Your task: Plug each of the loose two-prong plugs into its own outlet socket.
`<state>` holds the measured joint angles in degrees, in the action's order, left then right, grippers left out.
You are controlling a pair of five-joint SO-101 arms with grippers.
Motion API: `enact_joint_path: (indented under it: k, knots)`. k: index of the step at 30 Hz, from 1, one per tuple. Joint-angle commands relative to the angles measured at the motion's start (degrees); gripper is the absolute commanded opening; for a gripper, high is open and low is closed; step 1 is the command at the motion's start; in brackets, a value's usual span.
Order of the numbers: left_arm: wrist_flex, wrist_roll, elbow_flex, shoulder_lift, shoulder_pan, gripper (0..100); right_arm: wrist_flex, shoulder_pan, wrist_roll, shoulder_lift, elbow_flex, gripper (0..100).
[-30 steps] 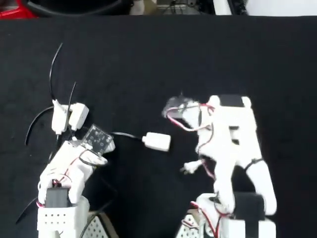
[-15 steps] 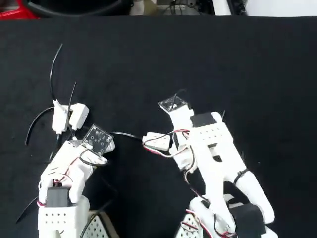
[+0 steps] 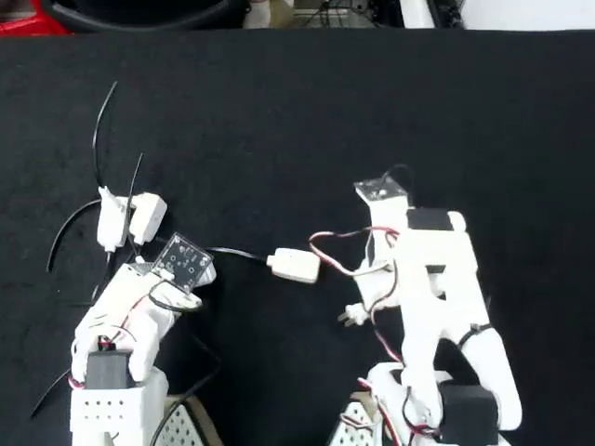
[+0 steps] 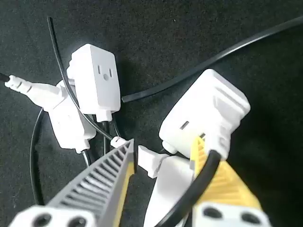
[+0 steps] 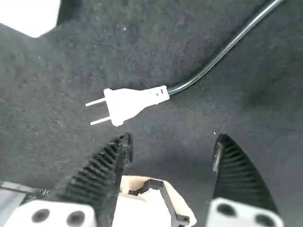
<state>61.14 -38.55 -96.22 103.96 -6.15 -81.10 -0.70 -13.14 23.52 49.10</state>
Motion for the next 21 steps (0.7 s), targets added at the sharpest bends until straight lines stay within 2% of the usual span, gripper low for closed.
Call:
enact_joint_path:
  k: [1, 7, 16, 21]
  knots:
    - [0.18, 0.35, -1.19, 0.18, -0.57, 19, 2.9, -0.88, 0.79, 1.36, 0.04, 26.9]
    - [0.18, 0.35, -1.19, 0.18, -0.57, 19, 17.49, 2.02, 2.9, 1.36, 9.54, 26.8]
    - [0.18, 0.26, -1.19, 0.18, -0.57, 19, 17.76, 0.88, 5.19, 1.36, 9.71, 26.1]
    - [0.18, 0.26, -1.19, 0.09, -0.57, 19, 17.93, 0.88, 5.19, 1.36, 9.63, 8.0]
